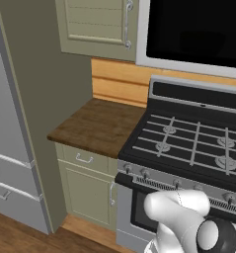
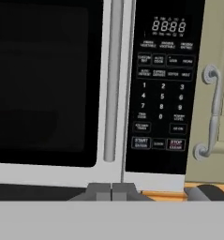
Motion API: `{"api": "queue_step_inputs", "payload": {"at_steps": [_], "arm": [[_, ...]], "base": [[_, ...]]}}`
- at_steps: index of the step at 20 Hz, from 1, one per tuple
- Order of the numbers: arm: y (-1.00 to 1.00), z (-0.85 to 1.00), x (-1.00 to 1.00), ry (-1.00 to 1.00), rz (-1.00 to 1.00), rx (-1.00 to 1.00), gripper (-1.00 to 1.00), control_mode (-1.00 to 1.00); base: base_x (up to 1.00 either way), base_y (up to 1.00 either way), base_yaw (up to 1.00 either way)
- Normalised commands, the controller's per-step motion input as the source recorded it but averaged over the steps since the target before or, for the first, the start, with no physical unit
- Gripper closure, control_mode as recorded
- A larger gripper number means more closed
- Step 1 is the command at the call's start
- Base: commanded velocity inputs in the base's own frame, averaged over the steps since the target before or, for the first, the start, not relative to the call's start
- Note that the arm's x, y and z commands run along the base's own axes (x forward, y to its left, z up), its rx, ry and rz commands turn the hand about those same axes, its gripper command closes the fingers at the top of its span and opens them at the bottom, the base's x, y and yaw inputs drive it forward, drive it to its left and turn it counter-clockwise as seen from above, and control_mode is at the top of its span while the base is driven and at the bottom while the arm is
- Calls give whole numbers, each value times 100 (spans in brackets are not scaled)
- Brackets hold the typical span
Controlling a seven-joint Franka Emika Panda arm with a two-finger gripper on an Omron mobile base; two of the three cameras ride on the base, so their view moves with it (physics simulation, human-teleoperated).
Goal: Pick the lime from the sink and place it in the bowl. Then pick the bowl and place it in the microwave. Then close the microwave door and press the start button.
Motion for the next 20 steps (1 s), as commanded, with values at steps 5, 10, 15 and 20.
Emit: {"api": "queue_step_inputs", "payload": {"at_steps": [5, 10, 15, 20], "arm": [[-28, 6, 26, 0, 4, 2, 100, -100], [-30, 10, 25, 0, 3, 2, 100, -100], [-43, 3, 16, 0, 6, 4, 100, -100], [-40, 0, 11, 0, 6, 2, 100, -100]], "base": [[0, 0, 0], [0, 0, 0], [0, 0, 0], [0, 0, 0]]}}
